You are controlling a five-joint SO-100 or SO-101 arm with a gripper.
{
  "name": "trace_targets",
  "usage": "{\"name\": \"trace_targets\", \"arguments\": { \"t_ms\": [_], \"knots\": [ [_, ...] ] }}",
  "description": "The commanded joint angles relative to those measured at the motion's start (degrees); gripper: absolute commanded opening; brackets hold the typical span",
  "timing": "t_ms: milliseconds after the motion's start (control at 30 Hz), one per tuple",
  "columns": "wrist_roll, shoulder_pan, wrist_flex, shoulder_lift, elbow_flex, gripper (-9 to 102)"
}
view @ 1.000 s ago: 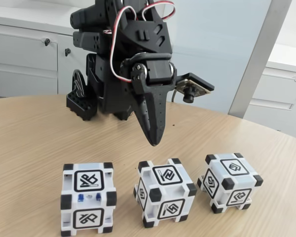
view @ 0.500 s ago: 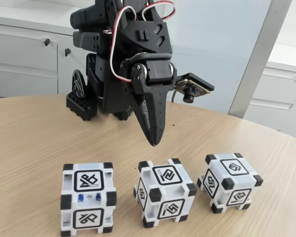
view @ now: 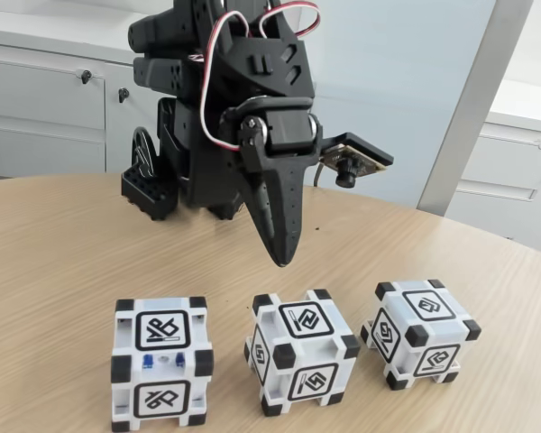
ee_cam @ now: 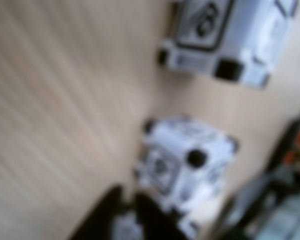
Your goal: Stack cubes from left to right.
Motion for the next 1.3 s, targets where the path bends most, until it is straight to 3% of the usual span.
{"name": "trace_targets", "arguments": {
  "t_ms": [0, 167, 400, 800, 1000, 1267],
  "knots": [
    [-2.46, 0.53, 0.18, 0.7, -1.23, 0],
    [0.97, -0.35, 0.09, 0.62, -5.98, 0],
    [7.82, -0.62, 1.14, -4.57, -25.22, 0],
    [16.17, -0.62, 2.02, -52.65, -61.08, 0],
    [23.29, -0.97, 11.51, -70.49, -74.97, 0],
    [36.56, -13.45, 14.24, -82.97, -84.11, 0]
  ]
}}
